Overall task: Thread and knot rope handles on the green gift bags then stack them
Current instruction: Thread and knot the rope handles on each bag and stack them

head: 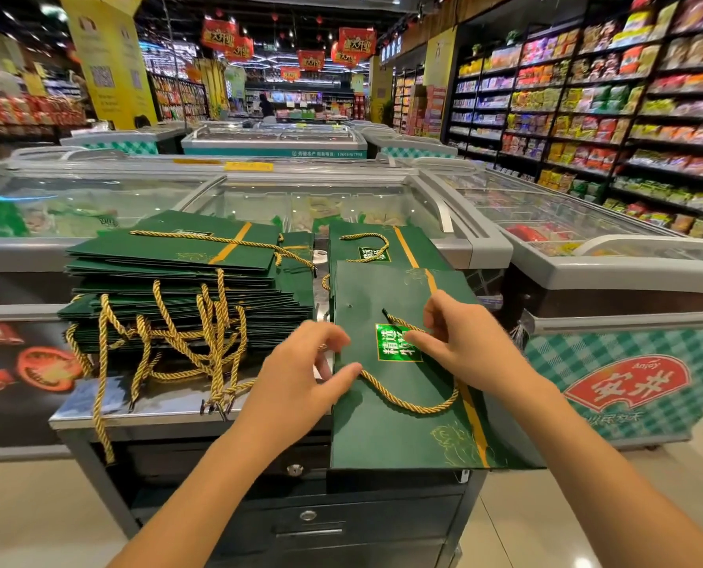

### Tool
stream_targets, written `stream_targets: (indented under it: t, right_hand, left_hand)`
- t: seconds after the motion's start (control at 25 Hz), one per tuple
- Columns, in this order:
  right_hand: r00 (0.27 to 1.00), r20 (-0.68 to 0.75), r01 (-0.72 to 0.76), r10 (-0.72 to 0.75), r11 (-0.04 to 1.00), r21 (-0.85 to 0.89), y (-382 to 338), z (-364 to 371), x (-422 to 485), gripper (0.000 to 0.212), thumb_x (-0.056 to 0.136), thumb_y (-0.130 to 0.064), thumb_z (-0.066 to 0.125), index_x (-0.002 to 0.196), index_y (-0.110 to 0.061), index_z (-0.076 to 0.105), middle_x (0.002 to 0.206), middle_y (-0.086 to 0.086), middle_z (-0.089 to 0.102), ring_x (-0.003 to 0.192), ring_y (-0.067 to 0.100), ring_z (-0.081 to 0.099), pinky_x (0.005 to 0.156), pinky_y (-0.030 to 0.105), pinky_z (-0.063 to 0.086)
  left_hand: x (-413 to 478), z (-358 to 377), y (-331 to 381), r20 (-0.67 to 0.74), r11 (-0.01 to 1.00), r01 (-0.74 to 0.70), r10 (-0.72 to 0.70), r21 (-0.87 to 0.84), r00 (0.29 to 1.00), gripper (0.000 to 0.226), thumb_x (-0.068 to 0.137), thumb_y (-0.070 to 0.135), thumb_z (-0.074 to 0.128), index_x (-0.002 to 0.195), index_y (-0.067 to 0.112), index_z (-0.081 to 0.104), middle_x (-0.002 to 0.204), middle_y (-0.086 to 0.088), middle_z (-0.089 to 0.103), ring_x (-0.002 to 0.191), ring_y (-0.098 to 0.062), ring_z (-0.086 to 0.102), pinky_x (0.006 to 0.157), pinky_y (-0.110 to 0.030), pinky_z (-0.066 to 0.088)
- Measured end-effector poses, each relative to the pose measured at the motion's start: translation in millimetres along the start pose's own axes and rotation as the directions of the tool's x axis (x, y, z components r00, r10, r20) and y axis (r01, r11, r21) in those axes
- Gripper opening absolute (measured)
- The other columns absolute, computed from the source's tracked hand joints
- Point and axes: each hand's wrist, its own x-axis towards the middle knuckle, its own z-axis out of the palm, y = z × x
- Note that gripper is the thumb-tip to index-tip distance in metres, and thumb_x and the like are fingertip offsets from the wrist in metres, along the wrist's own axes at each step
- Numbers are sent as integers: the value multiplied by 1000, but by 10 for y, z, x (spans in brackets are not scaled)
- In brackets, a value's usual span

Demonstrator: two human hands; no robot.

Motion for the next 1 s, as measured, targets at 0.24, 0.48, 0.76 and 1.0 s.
stream_targets:
  t: [0.24, 0.48, 0.76, 1.0]
  right_hand:
    - [998, -49, -39, 41, 999, 36, -52, 196, 154, 37, 91, -45, 71, 118, -22, 62, 88, -5, 57, 89, 16, 53, 76, 39, 50]
    - [996, -61, -51, 59, 991, 122, -152, 333, 169, 7, 95, -28, 69, 91, -22, 68, 86, -4, 58, 82, 14, 53, 72, 31, 44]
    - [999, 35, -14, -3, 879, 476, -413, 236, 268, 7, 90, -10, 72, 90, -17, 72, 82, 1, 71, 74, 13, 64, 73, 26, 54]
    - [994, -109, 46, 19, 825, 563, -388, 476, 322, 8, 88, -10, 74, 91, -17, 77, 78, 0, 71, 74, 24, 63, 72, 39, 55]
  left_hand:
    - [322, 143, 65, -30, 955, 290, -289, 57, 957, 54, 88, 44, 71, 134, 19, 54, 100, 6, 50, 86, -12, 52, 76, -33, 45]
    - [296, 165, 57, 18, 928, 356, -356, -108, 934, 40, 86, 29, 75, 123, 27, 59, 72, 7, 51, 65, -7, 51, 62, -30, 43]
    - [248, 33, 22, 237, 823, 474, -416, -312, 878, 36, 90, 23, 72, 115, 29, 46, 73, -13, 65, 75, -36, 68, 66, -44, 55]
    - [233, 66, -94, 181, 844, 425, -385, -328, 905, 29, 91, 22, 70, 113, 23, 51, 59, 8, 56, 58, -9, 58, 63, -32, 44]
